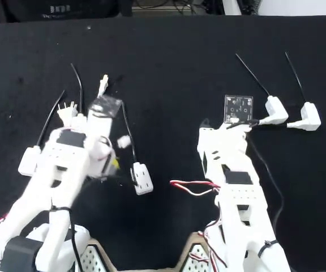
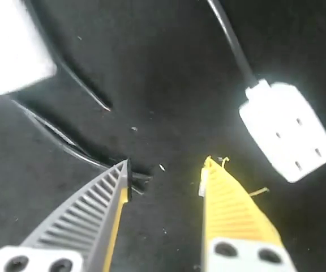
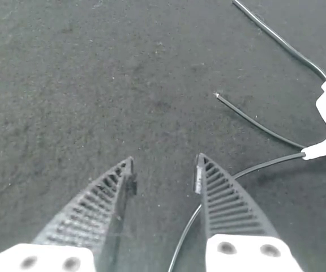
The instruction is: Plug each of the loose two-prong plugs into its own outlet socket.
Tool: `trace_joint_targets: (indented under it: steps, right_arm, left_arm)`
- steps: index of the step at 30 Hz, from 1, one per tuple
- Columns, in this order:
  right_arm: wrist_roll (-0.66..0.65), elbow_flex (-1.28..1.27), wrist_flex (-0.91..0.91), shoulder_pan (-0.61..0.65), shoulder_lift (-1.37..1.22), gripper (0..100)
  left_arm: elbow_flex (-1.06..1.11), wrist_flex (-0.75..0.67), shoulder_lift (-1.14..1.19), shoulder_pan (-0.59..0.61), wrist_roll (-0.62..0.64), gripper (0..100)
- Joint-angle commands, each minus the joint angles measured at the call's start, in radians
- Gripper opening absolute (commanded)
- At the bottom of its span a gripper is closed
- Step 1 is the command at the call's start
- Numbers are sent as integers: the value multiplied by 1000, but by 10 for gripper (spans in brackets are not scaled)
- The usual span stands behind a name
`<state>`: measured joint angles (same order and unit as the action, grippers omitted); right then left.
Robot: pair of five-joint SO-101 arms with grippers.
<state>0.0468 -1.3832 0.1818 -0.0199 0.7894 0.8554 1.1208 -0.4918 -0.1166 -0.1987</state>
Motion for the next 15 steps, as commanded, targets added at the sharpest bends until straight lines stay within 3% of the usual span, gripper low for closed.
trace_joint_targets:
  steps: [1, 9, 15]
  right_arm:
    - [-2, 59, 3, -21, 33, 162]
    - [6, 77, 3, -103, 33, 162]
    - [6, 77, 5, -101, 33, 162]
  left_arm:
    - [94, -127, -17, -151, 34, 213]
    - [165, -471, -15, -426, 233, 214]
    - [108, -448, -28, -447, 256, 214]
